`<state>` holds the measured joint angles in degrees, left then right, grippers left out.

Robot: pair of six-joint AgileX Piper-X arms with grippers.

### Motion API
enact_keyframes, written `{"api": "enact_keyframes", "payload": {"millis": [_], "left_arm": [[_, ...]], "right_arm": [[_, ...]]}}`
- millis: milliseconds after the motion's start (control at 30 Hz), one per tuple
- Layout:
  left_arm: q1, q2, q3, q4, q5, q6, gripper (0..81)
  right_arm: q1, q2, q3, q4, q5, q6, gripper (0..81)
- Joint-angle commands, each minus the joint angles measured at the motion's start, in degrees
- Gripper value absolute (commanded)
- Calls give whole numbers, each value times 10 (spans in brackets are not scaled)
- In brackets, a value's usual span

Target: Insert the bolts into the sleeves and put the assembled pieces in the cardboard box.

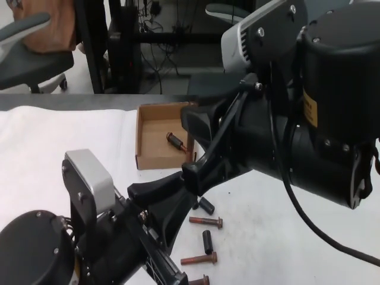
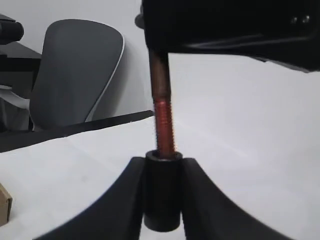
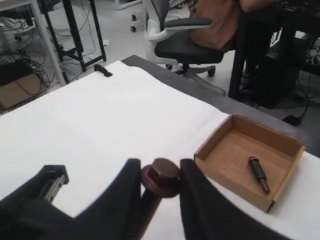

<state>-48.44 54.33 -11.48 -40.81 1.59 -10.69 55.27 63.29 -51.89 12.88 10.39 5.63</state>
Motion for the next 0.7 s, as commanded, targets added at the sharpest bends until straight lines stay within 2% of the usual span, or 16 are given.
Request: {"api": "enact_keyframes", "payload": {"millis": [0,233,400,467,500,567,667], "left_arm": [[-1,-1,-3,-20,-2,-5,18],[-1,-1,-3,-43,-4,-5,18],[-1,-1,-3,-46,-43,-5,18],[-1,-1,-3,-49,-52,-5,18],[-1,-1,-3,-52,-52,-5,18],[-1,-1,-3,-62,-54,-5,18],[-1,-1,-3,-71,-56,-5,18]], "right_arm": [[3,5,-3,-3,-8,6,6],[17,30,-3,-3,-8,7,6],[35,34,-3,3,-34,8,14],[41,32,-3,6,-32,8,98],[45,32,-3,11,-26,8,185],[49,30,-3,28,-4,17,293],[51,25,-3,48,6,30,356]]}}
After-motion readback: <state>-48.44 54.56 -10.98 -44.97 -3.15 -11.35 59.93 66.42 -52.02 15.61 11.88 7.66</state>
